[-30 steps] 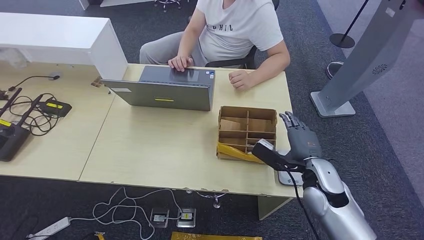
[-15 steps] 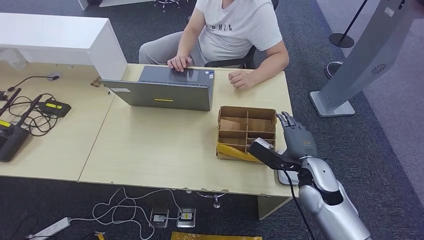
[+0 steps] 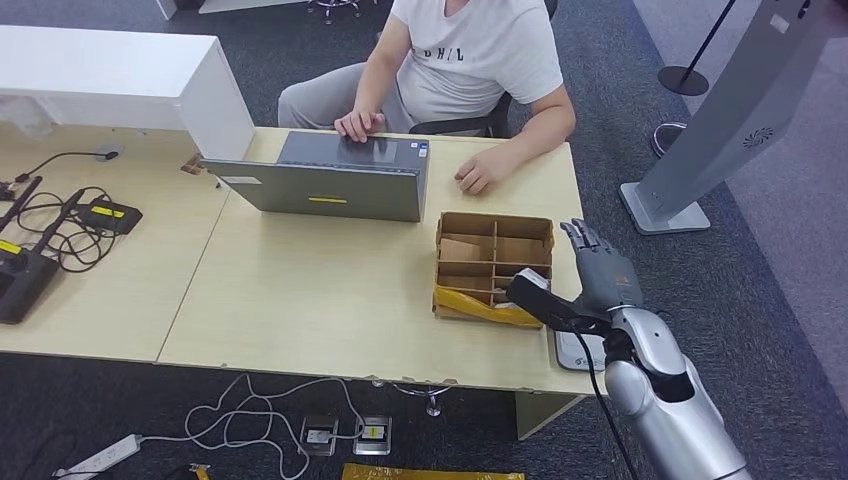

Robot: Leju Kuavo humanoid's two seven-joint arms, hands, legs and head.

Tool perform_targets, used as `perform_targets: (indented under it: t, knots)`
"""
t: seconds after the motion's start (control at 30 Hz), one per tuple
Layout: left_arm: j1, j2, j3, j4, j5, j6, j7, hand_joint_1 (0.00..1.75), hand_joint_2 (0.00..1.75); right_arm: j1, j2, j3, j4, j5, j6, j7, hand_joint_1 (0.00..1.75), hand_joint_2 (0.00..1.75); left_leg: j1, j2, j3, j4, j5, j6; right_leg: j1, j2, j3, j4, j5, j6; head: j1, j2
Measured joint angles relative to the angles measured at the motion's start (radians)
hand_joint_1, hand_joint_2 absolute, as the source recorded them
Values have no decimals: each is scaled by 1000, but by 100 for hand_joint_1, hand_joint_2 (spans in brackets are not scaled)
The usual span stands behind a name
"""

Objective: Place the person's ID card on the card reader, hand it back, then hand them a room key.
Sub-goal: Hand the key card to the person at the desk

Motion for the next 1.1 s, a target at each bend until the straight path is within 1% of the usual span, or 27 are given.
perform_targets:
  t: [0.27, 0.53, 0.9, 1.1]
  knots:
    - [0, 0, -10, 0, 0, 1, 0, 0, 0, 1, 7, -6, 0, 29, 36, -13, 0, 175, 0, 0, 0, 0, 0, 0, 0, 0, 0, 0, 0, 0, 0, 0]
    - [0, 0, -10, 0, 0, -1, 0, 0, 0, 2, 8, -6, 0, 35, 51, -16, 0, 175, 0, 0, 0, 0, 0, 0, 0, 0, 0, 0, 0, 0, 0, 0]
    - [0, 5, -10, 0, 5, -2, 0, 0, 0, 3, 7, -5, -10, 23, 83, -18, 0, 175, 0, 0, 0, 0, 0, 0, 0, 0, 0, 0, 0, 0, 0, 0]
    - [0, 6, -15, 0, 12, -6, 0, 0, 0, 15, 4, -3, -35, -6, 120, -12, 0, 175, 0, 0, 0, 0, 0, 0, 0, 0, 0, 0, 0, 0, 0, 0]
